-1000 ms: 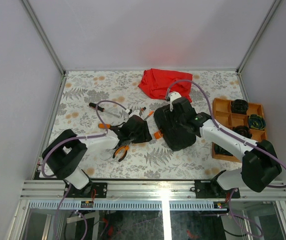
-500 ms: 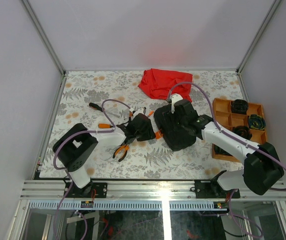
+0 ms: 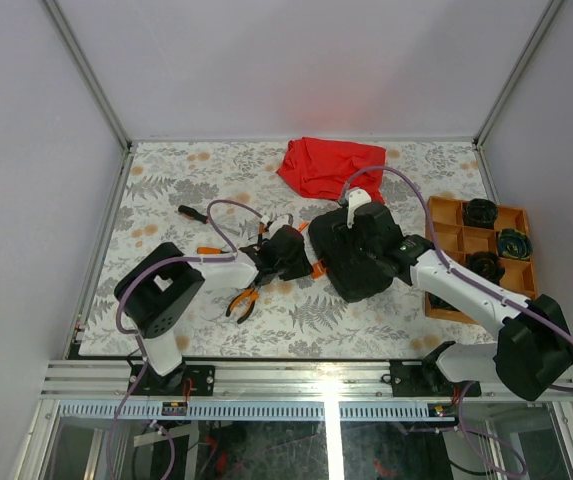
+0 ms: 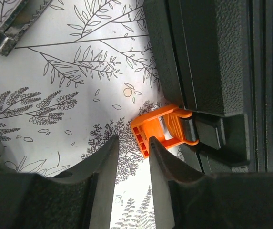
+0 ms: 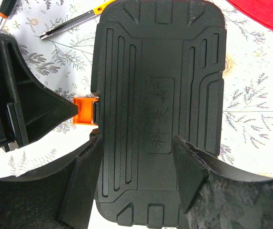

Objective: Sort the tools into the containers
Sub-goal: Open the storage box at the center of the board.

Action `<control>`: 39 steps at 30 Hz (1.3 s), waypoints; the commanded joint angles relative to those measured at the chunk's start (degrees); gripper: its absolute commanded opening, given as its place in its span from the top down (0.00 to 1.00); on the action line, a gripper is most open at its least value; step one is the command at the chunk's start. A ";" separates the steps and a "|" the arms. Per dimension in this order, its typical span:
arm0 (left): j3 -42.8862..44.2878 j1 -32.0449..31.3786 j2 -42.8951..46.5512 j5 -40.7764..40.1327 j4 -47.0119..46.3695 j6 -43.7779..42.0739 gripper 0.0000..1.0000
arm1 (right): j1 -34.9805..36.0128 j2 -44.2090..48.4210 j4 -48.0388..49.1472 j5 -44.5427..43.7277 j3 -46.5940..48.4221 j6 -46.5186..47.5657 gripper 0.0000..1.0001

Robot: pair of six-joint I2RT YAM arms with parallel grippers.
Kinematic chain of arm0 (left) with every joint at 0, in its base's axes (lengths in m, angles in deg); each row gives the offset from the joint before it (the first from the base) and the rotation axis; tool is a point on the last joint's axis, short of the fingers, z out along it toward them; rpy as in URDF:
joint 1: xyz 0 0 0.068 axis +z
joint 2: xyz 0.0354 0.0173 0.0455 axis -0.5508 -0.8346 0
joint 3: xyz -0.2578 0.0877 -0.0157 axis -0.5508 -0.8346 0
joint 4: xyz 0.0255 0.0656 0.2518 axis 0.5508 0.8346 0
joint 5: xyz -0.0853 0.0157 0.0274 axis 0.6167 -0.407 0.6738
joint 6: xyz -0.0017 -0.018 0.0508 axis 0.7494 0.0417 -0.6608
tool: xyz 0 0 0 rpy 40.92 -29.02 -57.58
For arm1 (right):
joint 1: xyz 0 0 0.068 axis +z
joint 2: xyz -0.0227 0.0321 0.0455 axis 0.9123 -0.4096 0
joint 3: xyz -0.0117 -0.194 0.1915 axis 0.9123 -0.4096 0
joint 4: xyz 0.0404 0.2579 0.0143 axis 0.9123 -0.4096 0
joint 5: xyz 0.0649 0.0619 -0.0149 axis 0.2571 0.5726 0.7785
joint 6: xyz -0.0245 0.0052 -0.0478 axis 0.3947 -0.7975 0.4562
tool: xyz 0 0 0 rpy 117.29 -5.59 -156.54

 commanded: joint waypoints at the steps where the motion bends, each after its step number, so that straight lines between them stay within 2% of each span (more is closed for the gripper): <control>1: 0.26 -0.69 -1.77 -1.80 0.02 1.55 0.72 | -0.22 2.38 2.60 0.07 -0.41 1.02 0.34; 7: -0.02 -0.66 -3.35 -1.27 -0.84 2.60 0.77 | -0.21 2.64 1.72 0.34 -0.15 2.69 0.22; 16: -0.97 -0.65 -5.13 -1.09 -1.66 4.53 0.85 | -0.10 6.31 7.54 -1.10 -4.14 1.22 0.20; 24: -2.77 -0.69 -4.67 -1.75 -2.11 5.06 0.95 | -0.03 2.16 9.21 0.21 -5.26 1.17 0.14; 28: -3.06 -0.66 -4.77 -2.09 -2.03 4.90 0.97 | 1.77 -0.27 6.57 -2.17 -3.77 2.95 0.10; 34: -3.35 -0.67 -5.46 -2.76 -1.80 4.95 1.00 | 6.12 -2.88 8.77 -8.06 -4.77 6.41 0.00; 39: -3.16 -0.58 -5.67 -2.81 -1.64 4.88 1.00 | 8.30 -3.53 11.77 -13.30 -7.19 9.48 0.01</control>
